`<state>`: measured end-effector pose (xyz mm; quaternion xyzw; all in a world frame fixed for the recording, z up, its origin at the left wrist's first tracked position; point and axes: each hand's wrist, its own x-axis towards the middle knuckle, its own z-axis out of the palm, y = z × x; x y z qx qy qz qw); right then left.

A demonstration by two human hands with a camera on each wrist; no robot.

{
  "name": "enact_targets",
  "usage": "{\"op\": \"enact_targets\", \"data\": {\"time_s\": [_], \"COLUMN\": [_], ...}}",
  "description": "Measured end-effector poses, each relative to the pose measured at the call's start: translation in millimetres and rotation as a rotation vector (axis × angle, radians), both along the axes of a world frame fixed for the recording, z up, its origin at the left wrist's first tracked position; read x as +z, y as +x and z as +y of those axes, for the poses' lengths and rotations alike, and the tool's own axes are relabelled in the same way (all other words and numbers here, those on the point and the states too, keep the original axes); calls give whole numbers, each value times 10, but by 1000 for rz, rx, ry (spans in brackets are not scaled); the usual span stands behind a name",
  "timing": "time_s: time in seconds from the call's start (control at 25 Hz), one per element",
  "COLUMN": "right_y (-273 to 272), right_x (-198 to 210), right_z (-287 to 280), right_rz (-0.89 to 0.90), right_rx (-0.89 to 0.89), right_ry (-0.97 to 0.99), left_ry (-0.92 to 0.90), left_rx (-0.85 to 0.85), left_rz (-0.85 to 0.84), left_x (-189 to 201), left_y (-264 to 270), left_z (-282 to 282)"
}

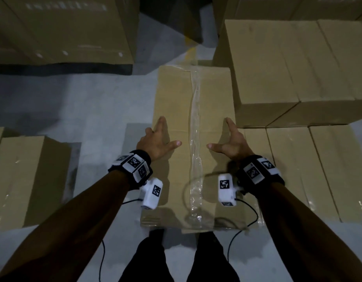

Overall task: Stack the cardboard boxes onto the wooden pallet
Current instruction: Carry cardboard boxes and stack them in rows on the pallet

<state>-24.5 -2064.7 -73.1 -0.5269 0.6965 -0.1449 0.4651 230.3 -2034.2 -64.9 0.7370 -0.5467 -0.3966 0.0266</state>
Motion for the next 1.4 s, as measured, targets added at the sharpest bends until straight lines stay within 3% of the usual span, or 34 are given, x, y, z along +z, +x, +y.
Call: {"op": "enact_targets", "data": {"time_s": [0.24, 0.64, 0.84, 1.2, 1.4], "right_y": [-419, -640, -688, -761, -757], "right_x": [-461, -999, -1138, -1297, -1218], "right_z": [-318, -826, -1062, -1174, -848], "right_rz": [-121, -145, -110, -30, 74], "right_rx": [54, 84, 68, 54, 87], "right_ry": [50, 9, -14, -7, 7], "left_ry": [17, -65, -188, -355, -265], "left_rx": [122, 266, 340, 299, 400], "left_rz": [-57, 13, 74, 134, 243], "left_x": [-347, -909, -1143, -1591, -1504], "left_y": [-461, -665, -734, -848, -828], "left_z": [-242, -662, -777, -842, -783]}}
